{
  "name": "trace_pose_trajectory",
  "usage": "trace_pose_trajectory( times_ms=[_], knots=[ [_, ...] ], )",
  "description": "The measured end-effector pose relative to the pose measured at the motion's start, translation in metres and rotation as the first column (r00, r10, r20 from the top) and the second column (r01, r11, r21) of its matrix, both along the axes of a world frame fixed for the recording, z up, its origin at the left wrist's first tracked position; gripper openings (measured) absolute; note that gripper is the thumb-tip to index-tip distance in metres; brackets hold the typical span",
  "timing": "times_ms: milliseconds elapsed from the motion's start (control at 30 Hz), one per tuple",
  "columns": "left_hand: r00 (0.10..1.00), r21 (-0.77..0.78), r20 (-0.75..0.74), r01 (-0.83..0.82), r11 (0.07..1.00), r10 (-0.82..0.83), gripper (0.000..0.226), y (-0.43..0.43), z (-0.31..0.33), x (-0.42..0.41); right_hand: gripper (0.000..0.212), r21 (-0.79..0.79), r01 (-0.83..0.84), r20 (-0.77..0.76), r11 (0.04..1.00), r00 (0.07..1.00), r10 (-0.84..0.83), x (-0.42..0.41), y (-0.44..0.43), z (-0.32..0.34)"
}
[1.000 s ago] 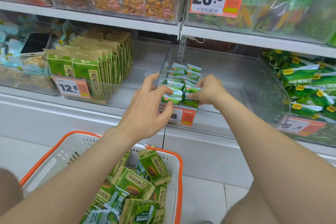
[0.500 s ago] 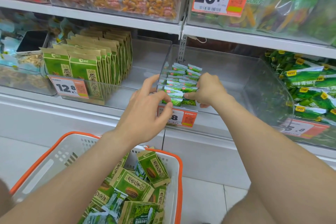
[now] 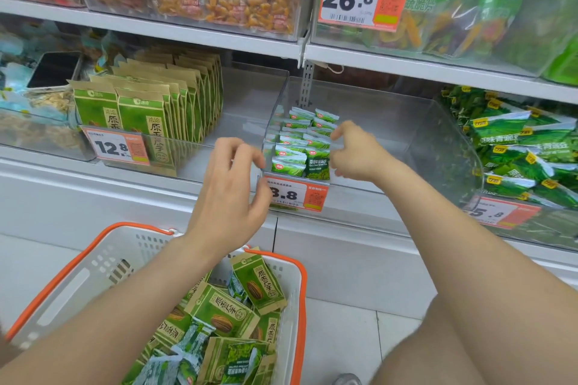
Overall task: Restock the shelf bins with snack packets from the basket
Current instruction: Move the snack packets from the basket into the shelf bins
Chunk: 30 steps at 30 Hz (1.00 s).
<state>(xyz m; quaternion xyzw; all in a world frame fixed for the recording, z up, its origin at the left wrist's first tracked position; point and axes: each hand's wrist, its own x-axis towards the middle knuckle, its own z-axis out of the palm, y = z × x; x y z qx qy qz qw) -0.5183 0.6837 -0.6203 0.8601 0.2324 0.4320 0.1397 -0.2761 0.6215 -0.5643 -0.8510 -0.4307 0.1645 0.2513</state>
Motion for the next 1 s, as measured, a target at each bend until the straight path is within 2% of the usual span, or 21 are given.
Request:
trace_pose_trajectory(
  times_ms=[67, 167, 200, 267, 333, 400, 467, 533, 633, 700, 733, 833, 933, 1000],
  knots=[
    [0.999, 0.017, 0.036, -0.033, 0.999, 0.032, 0.018, 0.000, -0.004, -0.003, 0.035, 0.096, -0.039, 0.168, 0.995, 0.985, 0.023, -0.020, -0.008, 0.008],
    [0.998, -0.062, -0.012, -0.059, 0.996, 0.058, 0.022, 0.001, -0.018, -0.006, 0.025, 0.271, -0.146, 0.280, 0.952, 0.958, 0.068, -0.061, -0.022, 0.019],
    [0.995, -0.112, -0.074, -0.068, 0.991, 0.060, 0.023, 0.003, -0.026, -0.008, 0.020, 0.289, -0.208, 0.302, 0.935, 0.946, 0.117, -0.075, -0.026, 0.020],
    [0.956, -0.226, -0.294, -0.095, 0.970, 0.026, 0.023, 0.009, -0.041, -0.013, 0.012, 0.218, -0.339, 0.325, 0.915, 0.909, 0.260, -0.101, -0.034, 0.019],
    [0.813, -0.302, -0.577, -0.126, 0.945, -0.076, 0.022, 0.013, -0.055, -0.022, 0.010, 0.068, -0.452, 0.325, 0.889, 0.853, 0.409, -0.125, -0.040, 0.008],
    [0.593, -0.353, -0.776, -0.129, 0.927, -0.214, 0.031, 0.012, -0.068, -0.030, 0.011, -0.124, -0.520, 0.352, 0.845, 0.773, 0.528, -0.143, -0.043, -0.011],
    [0.384, -0.393, -0.868, -0.140, 0.909, -0.316, 0.029, 0.005, -0.083, -0.039, 0.014, -0.321, -0.553, 0.358, 0.769, 0.681, 0.639, -0.160, -0.045, -0.033],
    [0.210, -0.403, -0.906, -0.170, 0.899, -0.367, 0.008, 0.001, -0.105, -0.050, 0.007, -0.464, -0.573, 0.331, 0.676, 0.596, 0.732, -0.174, -0.047, -0.051],
    [-0.008, -0.387, -0.918, -0.215, 0.897, -0.398, 0.030, 0.001, -0.145, -0.072, 0.029, -0.552, -0.608, 0.313, 0.572, 0.484, 0.817, -0.189, -0.047, -0.070],
    [-0.069, -0.406, -0.901, -0.219, 0.887, -0.429, 0.063, 0.000, -0.163, -0.084, 0.032, -0.564, -0.651, 0.277, 0.509, 0.431, 0.859, -0.194, -0.044, -0.079],
    [-0.089, -0.421, -0.892, -0.198, 0.885, -0.444, 0.073, -0.002, -0.167, -0.089, 0.031, -0.566, -0.669, 0.251, 0.482, 0.417, 0.873, -0.196, -0.042, -0.083],
    [-0.144, -0.412, -0.890, -0.151, 0.898, -0.433, 0.083, -0.005, -0.176, -0.099, 0.030, -0.587, -0.684, 0.196, 0.433, 0.399, 0.896, -0.195, -0.039, -0.086],
    [-0.120, -0.416, -0.892, -0.163, 0.895, -0.437, 0.096, -0.003, -0.185, -0.106, 0.030, -0.602, -0.675, 0.187, 0.426, 0.400, 0.897, -0.193, -0.036, -0.087],
    [-0.109, -0.409, -0.896, -0.169, 0.897, -0.430, 0.097, 0.000, -0.189, -0.108, 0.029, -0.605, -0.672, 0.174, 0.427, 0.412, 0.894, -0.193, -0.034, -0.087]
  ],
)
